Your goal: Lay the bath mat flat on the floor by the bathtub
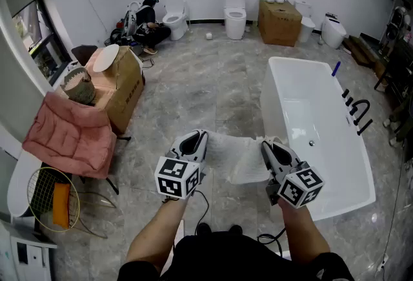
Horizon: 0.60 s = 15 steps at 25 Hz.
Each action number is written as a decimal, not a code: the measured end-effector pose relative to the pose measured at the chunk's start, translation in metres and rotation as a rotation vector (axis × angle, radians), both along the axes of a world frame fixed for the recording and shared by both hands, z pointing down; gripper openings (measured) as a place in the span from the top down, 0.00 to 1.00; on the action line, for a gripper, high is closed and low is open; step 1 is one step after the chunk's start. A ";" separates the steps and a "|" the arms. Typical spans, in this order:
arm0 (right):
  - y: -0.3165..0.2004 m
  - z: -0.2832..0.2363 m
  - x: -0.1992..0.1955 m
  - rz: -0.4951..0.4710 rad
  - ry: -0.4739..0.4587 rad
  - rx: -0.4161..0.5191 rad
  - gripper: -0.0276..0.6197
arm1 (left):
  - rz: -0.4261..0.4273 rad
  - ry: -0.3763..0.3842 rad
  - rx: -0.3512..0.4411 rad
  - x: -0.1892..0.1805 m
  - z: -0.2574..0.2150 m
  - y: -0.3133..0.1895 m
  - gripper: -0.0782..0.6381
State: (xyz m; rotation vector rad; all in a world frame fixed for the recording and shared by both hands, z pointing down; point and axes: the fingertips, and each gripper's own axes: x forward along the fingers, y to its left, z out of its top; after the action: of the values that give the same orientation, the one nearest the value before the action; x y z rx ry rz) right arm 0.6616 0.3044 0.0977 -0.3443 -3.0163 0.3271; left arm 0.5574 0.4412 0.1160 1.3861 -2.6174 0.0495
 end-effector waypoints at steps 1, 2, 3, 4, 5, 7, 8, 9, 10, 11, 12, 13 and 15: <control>-0.001 0.000 -0.001 -0.003 -0.003 0.001 0.92 | 0.001 -0.006 0.002 -0.001 -0.001 -0.002 0.86; -0.001 0.001 -0.002 -0.006 -0.004 0.002 0.92 | 0.002 -0.010 0.002 -0.002 -0.002 -0.005 0.86; -0.002 0.001 -0.003 -0.008 -0.005 0.002 0.92 | 0.002 -0.014 0.003 -0.003 -0.002 -0.006 0.86; -0.004 0.002 -0.003 -0.010 -0.005 0.000 0.92 | 0.002 -0.015 0.002 -0.003 -0.002 -0.008 0.86; -0.006 0.003 -0.004 -0.011 -0.005 -0.002 0.92 | 0.002 -0.016 0.002 -0.004 -0.002 -0.010 0.86; -0.011 0.004 -0.004 -0.009 -0.004 -0.007 0.92 | 0.002 -0.015 0.000 -0.004 -0.001 -0.014 0.86; -0.013 0.004 -0.004 -0.009 -0.004 -0.009 0.92 | 0.002 -0.014 -0.002 -0.004 0.000 -0.015 0.86; -0.015 0.004 -0.004 -0.009 -0.005 -0.010 0.92 | 0.000 -0.013 -0.004 -0.005 0.001 -0.016 0.86; -0.018 0.004 -0.004 -0.009 -0.007 -0.012 0.92 | -0.003 -0.010 -0.005 -0.006 0.002 -0.017 0.86; -0.021 0.004 -0.004 -0.009 -0.007 -0.012 0.92 | -0.007 -0.006 -0.007 -0.007 0.004 -0.019 0.86; -0.024 0.005 -0.003 -0.010 -0.007 -0.012 0.92 | -0.012 -0.002 -0.009 -0.007 0.006 -0.020 0.86; -0.028 0.005 -0.002 -0.012 -0.007 -0.010 0.92 | -0.017 0.003 -0.010 -0.008 0.008 -0.022 0.86; -0.033 0.008 0.000 -0.023 -0.007 -0.005 0.92 | -0.030 0.010 -0.009 -0.008 0.012 -0.025 0.86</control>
State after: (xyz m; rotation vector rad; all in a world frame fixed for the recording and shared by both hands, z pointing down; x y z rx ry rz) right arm 0.6612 0.2711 0.1054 -0.3810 -3.0165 0.3322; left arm 0.5492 0.4164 0.1277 1.3398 -2.6262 0.0500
